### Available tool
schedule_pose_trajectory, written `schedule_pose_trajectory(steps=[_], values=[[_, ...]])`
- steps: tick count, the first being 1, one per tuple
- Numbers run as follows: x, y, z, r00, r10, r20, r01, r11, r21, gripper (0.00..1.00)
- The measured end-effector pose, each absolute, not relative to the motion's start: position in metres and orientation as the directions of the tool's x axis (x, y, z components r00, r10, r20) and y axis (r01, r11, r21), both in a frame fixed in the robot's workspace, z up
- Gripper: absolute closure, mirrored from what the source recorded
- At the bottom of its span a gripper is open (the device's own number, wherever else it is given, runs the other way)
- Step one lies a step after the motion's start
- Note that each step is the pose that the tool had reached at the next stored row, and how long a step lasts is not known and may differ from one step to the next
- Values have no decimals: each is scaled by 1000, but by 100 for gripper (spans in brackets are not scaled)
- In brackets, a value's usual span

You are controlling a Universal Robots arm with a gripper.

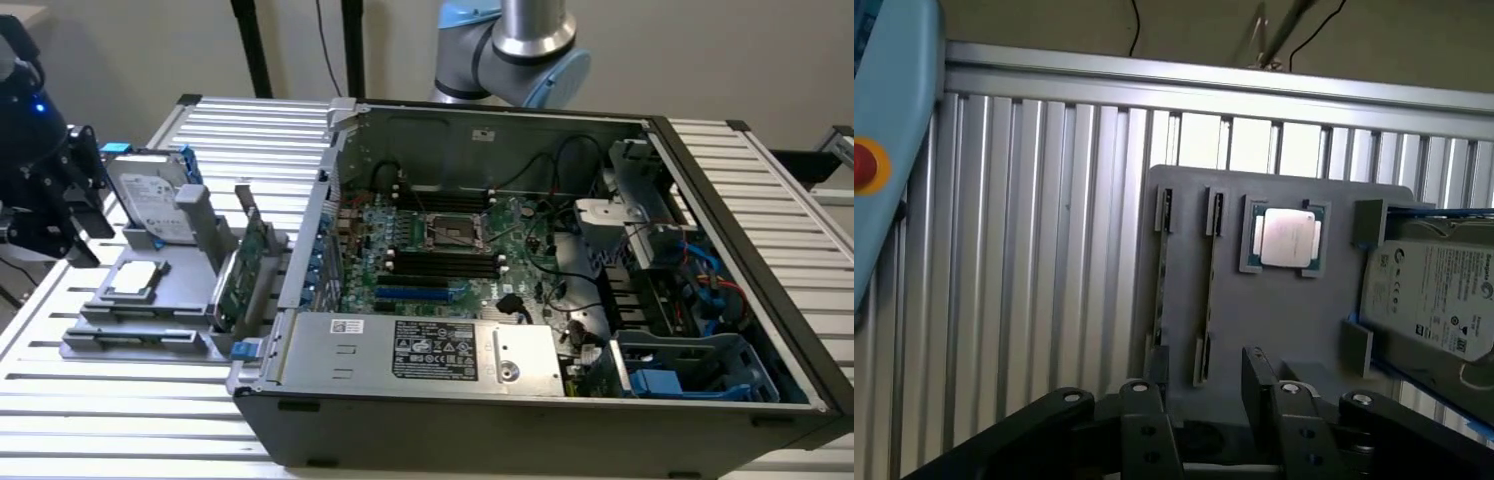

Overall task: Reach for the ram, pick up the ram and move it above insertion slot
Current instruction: 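Pick up the ram and move it above insertion slot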

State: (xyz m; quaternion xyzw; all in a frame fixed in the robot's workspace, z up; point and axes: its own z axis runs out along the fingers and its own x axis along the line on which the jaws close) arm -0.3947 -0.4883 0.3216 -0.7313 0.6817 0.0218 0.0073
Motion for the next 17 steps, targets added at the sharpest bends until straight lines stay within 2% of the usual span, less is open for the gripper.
schedule_pose_trajectory(steps=[17], values=[[-395, -500, 291, 69, -997, -42, -997, -70, 19, 58]])
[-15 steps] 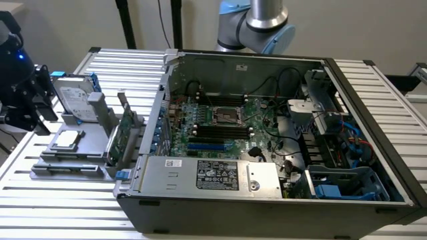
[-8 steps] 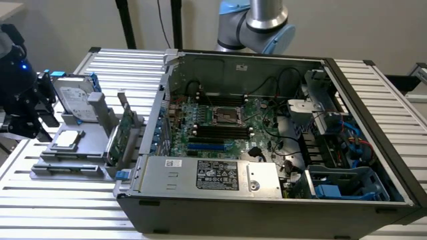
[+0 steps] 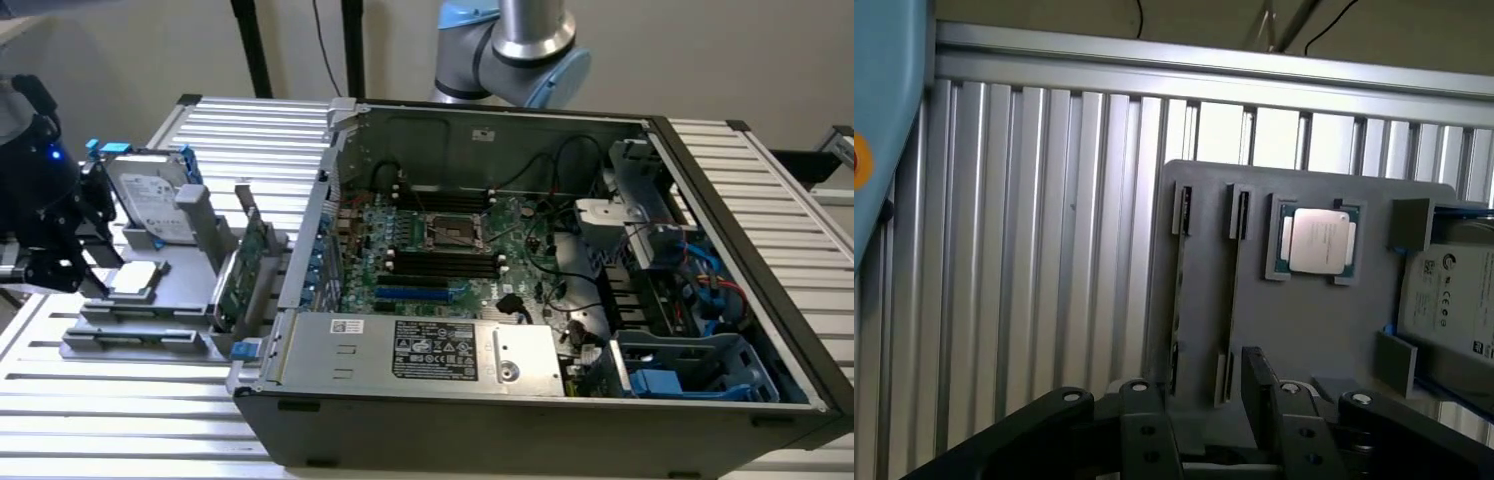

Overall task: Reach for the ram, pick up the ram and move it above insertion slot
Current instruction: 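Pick up the ram and move it above insertion slot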

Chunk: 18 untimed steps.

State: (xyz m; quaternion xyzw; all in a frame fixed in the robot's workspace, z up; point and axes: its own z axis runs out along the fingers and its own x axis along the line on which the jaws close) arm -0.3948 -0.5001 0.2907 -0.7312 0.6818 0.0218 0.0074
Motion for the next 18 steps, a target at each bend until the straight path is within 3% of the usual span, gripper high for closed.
schedule_pose_trajectory(steps=[18], values=[[-395, -507, 258, 65, -997, -42, -998, -66, 19, 58]])
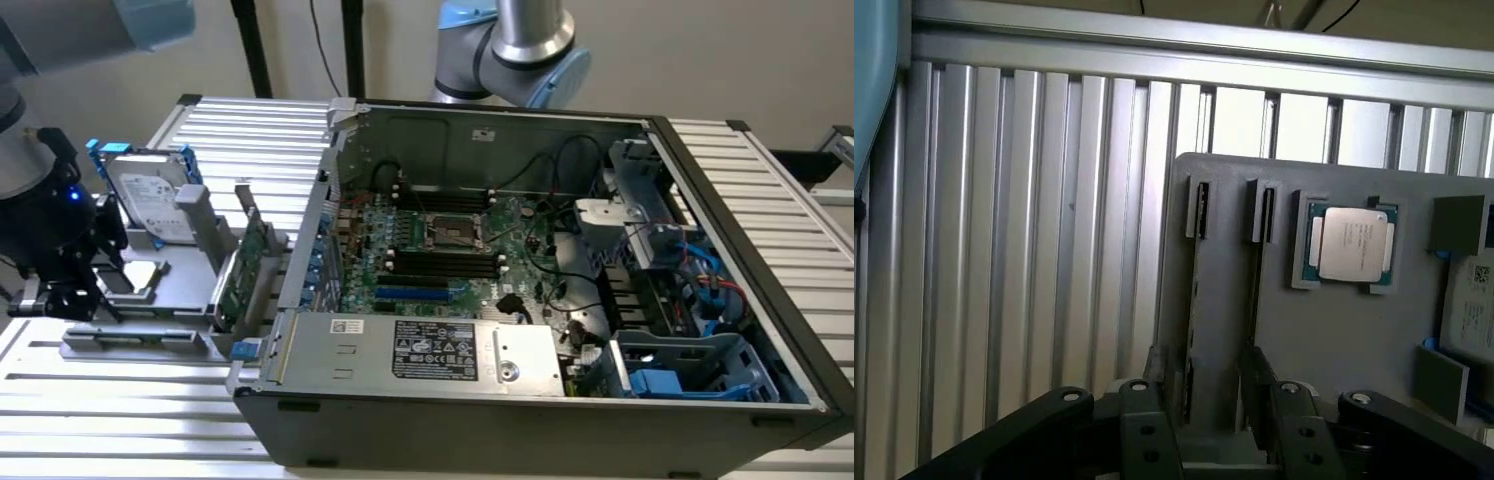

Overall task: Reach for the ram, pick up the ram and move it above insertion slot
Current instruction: 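Pick up the ram and move it above insertion slot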

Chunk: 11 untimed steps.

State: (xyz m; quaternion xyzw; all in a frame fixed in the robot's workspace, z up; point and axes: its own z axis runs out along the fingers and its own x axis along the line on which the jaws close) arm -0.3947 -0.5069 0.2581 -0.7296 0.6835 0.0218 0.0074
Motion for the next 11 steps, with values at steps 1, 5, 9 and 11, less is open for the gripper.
schedule_pose_trajectory(steps=[1, 5, 9, 11], values=[[-395, -507, 256, 64, -997, -42, -998, -64, 19, 58], [-395, -508, 249, 51, -998, -42, -998, -52, 19, 58], [-395, -508, 242, 29, -999, -42, -999, -30, 19, 58], [-395, -508, 238, 19, -999, -42, -1000, -20, 19, 58]])
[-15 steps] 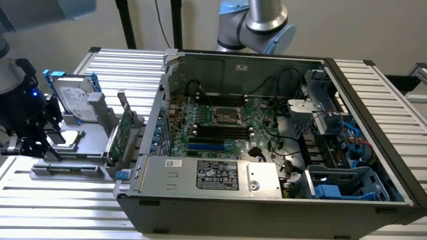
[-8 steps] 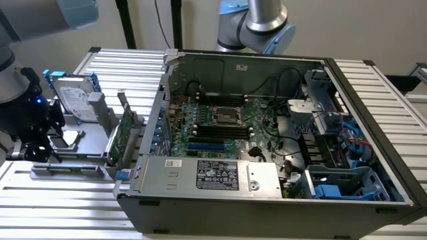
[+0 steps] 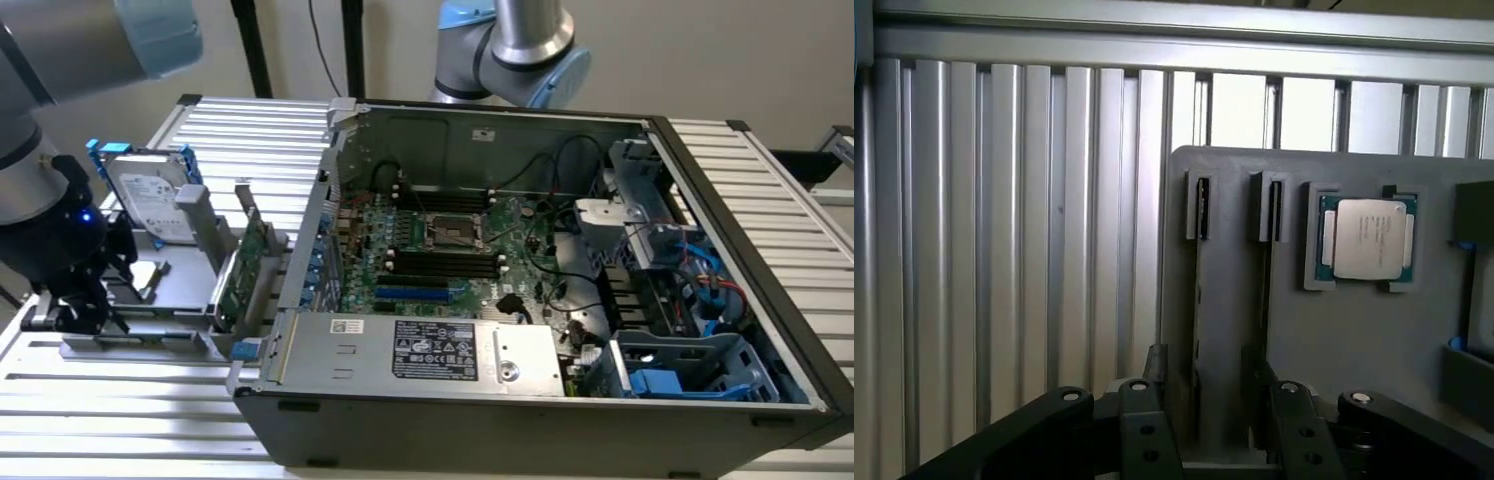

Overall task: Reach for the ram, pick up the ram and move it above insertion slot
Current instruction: 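Pick up the ram and move it above insertion slot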

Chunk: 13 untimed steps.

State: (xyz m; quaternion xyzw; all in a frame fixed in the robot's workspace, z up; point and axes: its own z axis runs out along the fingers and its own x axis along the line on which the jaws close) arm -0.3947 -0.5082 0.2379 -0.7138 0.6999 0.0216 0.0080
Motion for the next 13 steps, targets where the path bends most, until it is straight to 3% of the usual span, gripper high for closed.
schedule_pose_trajectory(steps=[13], values=[[-395, -509, 214, 14, -999, -42, -1000, -15, 19, 58]])
